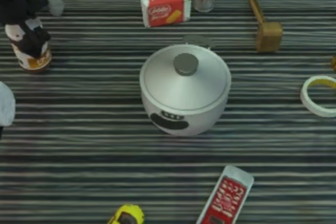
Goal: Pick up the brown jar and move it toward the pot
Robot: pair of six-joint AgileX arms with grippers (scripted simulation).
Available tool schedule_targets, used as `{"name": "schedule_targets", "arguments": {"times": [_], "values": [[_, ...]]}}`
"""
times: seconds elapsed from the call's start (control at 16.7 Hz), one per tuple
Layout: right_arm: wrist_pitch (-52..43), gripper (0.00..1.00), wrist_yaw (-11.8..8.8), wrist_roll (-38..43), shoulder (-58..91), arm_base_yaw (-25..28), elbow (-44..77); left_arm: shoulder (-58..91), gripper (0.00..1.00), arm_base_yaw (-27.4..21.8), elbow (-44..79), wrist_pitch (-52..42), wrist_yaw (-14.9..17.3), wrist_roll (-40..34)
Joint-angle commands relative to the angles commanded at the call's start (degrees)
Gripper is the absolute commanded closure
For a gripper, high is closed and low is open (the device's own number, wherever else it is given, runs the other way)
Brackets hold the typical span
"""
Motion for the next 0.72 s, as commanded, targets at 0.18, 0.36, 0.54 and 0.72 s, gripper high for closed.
{"name": "schedule_targets", "arguments": {"times": [0.18,0.36,0.54,0.72], "values": [[0.00,0.00,0.00,0.00,0.00,0.00,0.00,-4.59,1.00,0.43,-5.26,2.51,-0.26,0.10],[0.00,0.00,0.00,0.00,0.00,0.00,0.00,-12.02,1.00,0.81,-15.10,6.26,-0.55,0.43],[0.00,0.00,0.00,0.00,0.00,0.00,0.00,-20.62,1.00,1.10,-28.76,10.08,-0.76,0.82],[0.00,0.00,0.00,0.00,0.00,0.00,0.00,-29.41,1.00,1.35,-44.62,13.63,-0.89,1.03]]}}
